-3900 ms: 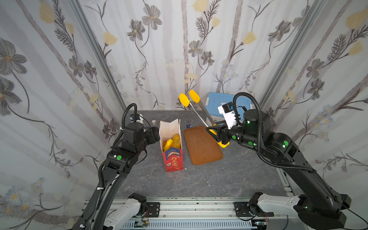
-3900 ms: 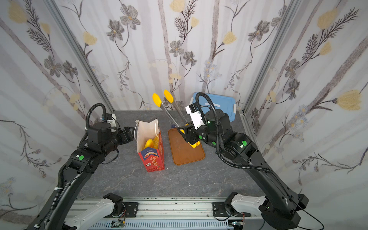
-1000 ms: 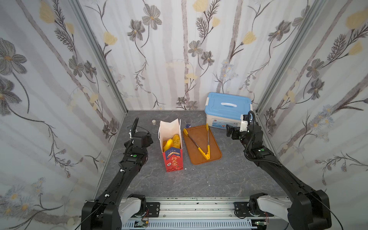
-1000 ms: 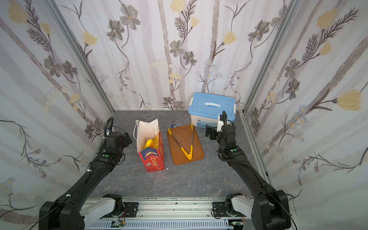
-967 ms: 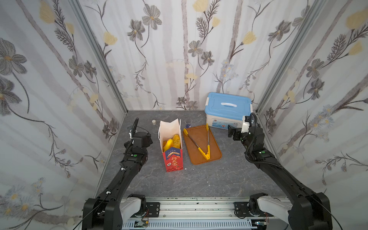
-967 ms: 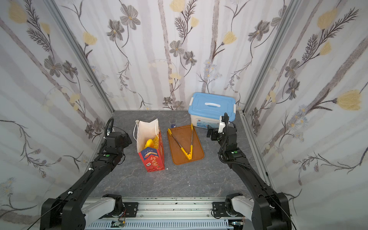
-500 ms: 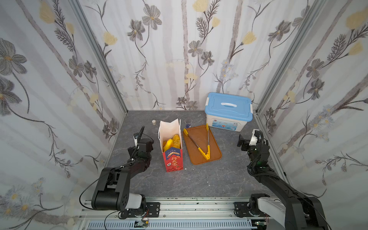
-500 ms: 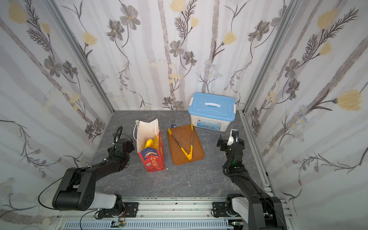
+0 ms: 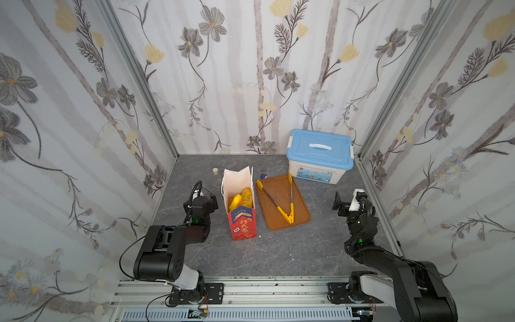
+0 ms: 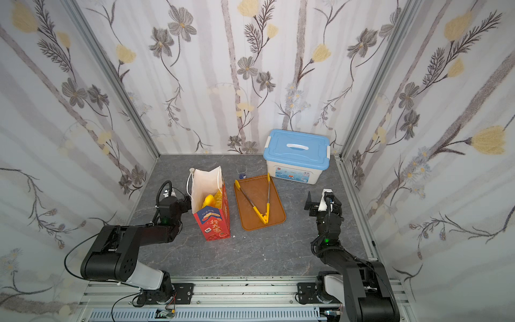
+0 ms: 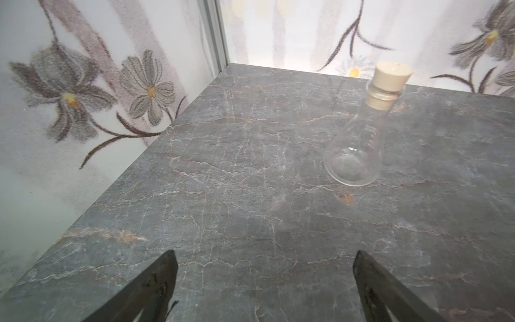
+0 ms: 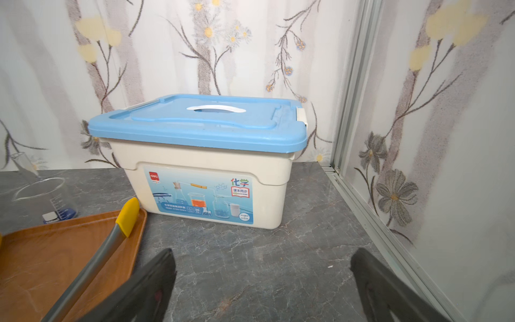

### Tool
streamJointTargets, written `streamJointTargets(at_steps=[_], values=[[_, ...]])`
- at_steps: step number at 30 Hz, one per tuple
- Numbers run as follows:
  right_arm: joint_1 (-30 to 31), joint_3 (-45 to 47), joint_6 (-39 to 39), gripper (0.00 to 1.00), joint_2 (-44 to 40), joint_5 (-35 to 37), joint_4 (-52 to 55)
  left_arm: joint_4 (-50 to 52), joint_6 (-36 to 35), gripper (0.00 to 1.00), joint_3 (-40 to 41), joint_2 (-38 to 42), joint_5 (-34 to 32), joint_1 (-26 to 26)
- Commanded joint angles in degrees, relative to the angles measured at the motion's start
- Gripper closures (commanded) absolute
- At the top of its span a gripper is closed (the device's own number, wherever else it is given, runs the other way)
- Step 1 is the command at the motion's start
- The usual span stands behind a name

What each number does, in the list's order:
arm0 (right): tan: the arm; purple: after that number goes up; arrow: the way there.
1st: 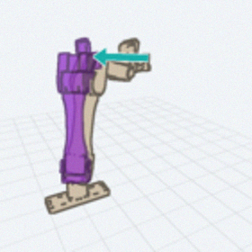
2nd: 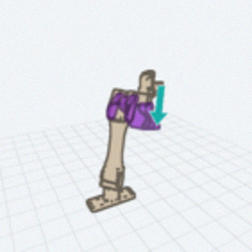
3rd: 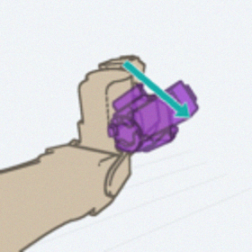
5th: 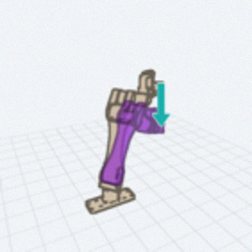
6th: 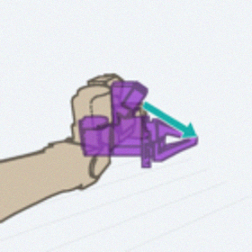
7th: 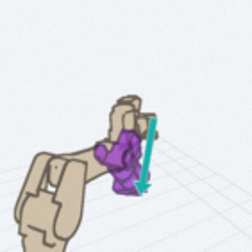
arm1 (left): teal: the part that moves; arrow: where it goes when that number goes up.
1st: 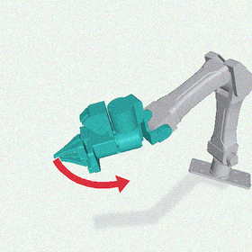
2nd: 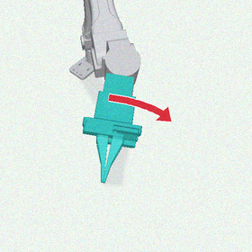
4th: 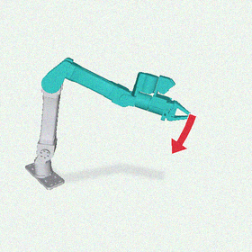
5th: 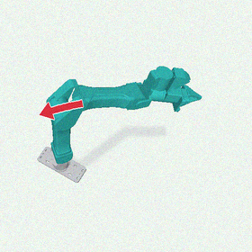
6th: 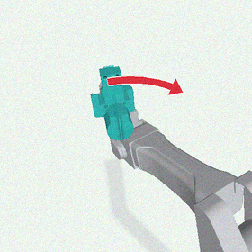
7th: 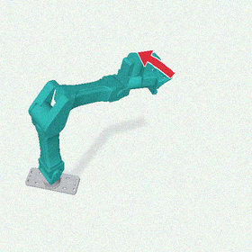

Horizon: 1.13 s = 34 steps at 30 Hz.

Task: Pack bread into a paper bag
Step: Reset both arms

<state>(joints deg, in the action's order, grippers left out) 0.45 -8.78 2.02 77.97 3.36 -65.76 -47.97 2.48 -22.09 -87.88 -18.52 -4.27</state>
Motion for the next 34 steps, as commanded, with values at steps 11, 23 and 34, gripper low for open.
streamJointTargets(at_steps=[11, 23, 34], values=[[-1.2, -4.2, -1.5, 0.0, 7.1, -5.7, -3.9, -5.2, -1.5, 0.0, 0.5, -1.8, 5.7, 1.1], [-1.3, -3.8, -1.4, 0.0, 6.7, -5.7, -4.0, -4.4, -1.3, 0.0, 0.2, -1.6, 6.6, 1.4], [-1.2, -3.8, -1.5, 0.0, 6.7, -5.7, -3.9, -3.4, -0.8, 0.0, -0.2, -1.6, 8.9, 2.5]])
